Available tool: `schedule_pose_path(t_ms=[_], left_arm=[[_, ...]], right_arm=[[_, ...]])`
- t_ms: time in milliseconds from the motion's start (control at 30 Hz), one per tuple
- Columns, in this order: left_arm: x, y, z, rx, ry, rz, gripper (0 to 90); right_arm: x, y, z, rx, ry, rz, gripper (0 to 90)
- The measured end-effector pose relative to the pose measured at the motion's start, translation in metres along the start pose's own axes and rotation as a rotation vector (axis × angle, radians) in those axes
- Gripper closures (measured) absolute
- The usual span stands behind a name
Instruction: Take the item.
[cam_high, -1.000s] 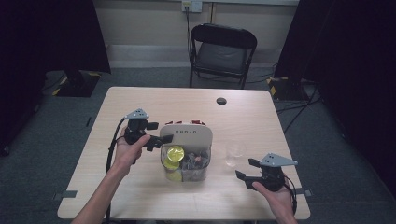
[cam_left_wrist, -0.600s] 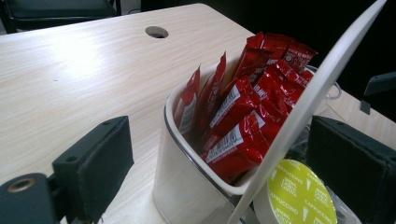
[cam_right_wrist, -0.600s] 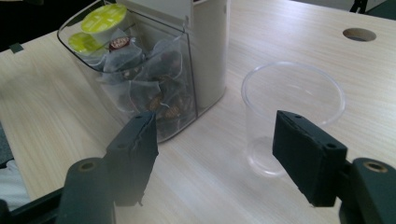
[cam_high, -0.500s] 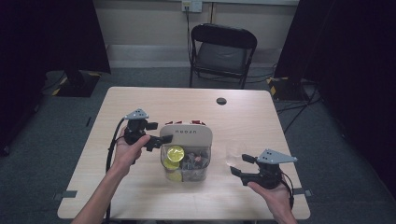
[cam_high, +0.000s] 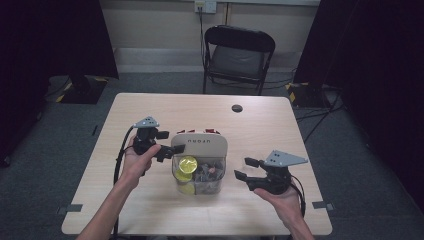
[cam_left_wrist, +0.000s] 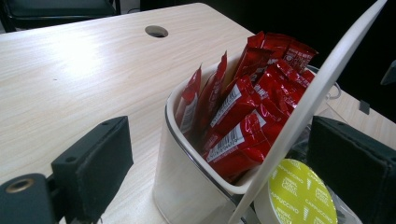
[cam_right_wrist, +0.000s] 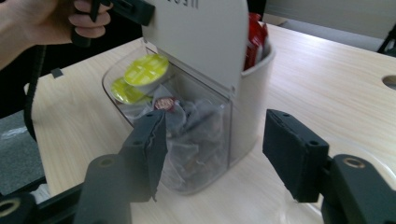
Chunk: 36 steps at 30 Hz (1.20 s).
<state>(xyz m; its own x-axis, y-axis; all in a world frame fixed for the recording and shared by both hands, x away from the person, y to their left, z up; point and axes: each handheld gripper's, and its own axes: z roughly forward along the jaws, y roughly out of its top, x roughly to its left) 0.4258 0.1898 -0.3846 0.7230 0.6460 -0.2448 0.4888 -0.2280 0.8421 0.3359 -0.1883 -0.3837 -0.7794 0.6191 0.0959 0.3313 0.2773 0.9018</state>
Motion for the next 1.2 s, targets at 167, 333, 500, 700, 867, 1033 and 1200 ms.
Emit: schedule_pose_path(t_ms=[167, 333, 500, 700, 867, 1033, 1200], left_arm=[[0.0, 0.0, 0.0, 0.002, 0.003, 0.006, 6.6], [0.0, 0.0, 0.0, 0.006, 0.004, 0.006, 6.7], [0.0, 0.0, 0.001, 0.005, -0.002, 0.006, 6.4], [0.0, 0.0, 0.0, 0.007, 0.0, 0.005, 6.8], [0.0, 0.0, 0.0, 0.011, 0.005, 0.007, 6.8], [0.0, 0.0, 0.0, 0.006, 0.0, 0.006, 6.9], [-0.001, 0.0, 0.0, 0.01, 0.008, 0.008, 7.5]], right_arm=[[0.005, 0.011, 0.008, -0.012, 0.042, 0.0, 42.8], [0.01, 0.018, 0.02, -0.003, 0.085, -0.004, 45.6], [0.013, 0.024, 0.033, 0.0, 0.131, -0.009, 48.7], [0.019, 0.029, 0.051, 0.026, 0.178, -0.023, 53.8], [0.019, 0.027, 0.064, 0.061, 0.201, -0.035, 59.3], [0.013, 0.021, 0.071, 0.083, 0.212, -0.019, 60.7], [0.009, 0.014, 0.077, 0.116, 0.216, -0.011, 58.7]])
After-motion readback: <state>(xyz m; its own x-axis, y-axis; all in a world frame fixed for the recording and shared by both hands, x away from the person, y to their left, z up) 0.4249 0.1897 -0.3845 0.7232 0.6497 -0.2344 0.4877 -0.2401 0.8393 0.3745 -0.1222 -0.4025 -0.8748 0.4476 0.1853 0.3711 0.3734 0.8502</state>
